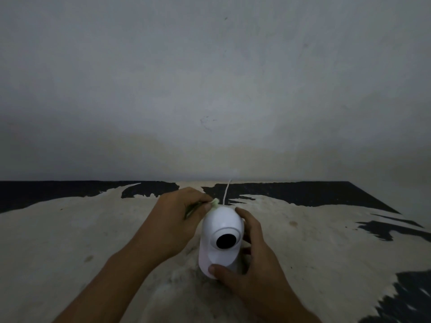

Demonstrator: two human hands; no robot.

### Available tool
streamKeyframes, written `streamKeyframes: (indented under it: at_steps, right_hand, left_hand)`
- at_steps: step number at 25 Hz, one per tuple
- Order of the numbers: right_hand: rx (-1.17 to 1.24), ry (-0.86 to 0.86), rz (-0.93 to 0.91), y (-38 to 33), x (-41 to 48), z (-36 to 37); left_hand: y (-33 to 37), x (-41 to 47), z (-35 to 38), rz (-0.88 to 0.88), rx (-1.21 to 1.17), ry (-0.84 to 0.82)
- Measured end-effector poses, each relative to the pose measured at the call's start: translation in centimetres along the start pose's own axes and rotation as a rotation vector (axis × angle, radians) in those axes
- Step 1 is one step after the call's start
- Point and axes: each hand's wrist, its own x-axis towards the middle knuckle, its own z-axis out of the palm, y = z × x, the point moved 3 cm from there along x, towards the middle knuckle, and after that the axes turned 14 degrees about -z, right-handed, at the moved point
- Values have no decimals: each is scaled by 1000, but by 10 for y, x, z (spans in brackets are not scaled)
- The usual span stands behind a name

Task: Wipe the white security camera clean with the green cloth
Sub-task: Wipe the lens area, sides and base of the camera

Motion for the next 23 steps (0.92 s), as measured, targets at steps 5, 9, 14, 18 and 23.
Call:
streamKeyframes:
  at_steps: [5,9,14,18,23]
  right_hand:
    - [28,-26,44,-12,5,-1]
    - [-154,77,-54,-25,-3,-4]
    - [-161,344,-89,-41,-3,-15]
    - [163,437,-205,-49,-1,-26]
    - [175,577,-188,-43,-2,-38]
  left_hand:
    - [2,-2,-8,-16,23,118]
    - [13,-8,-15,-75,-271,176]
    - [28,-14,-10,-104,-542,24]
    - [31,-18,0,-86,-565,-111]
    - [24,-17,-2,-30,-484,-32]
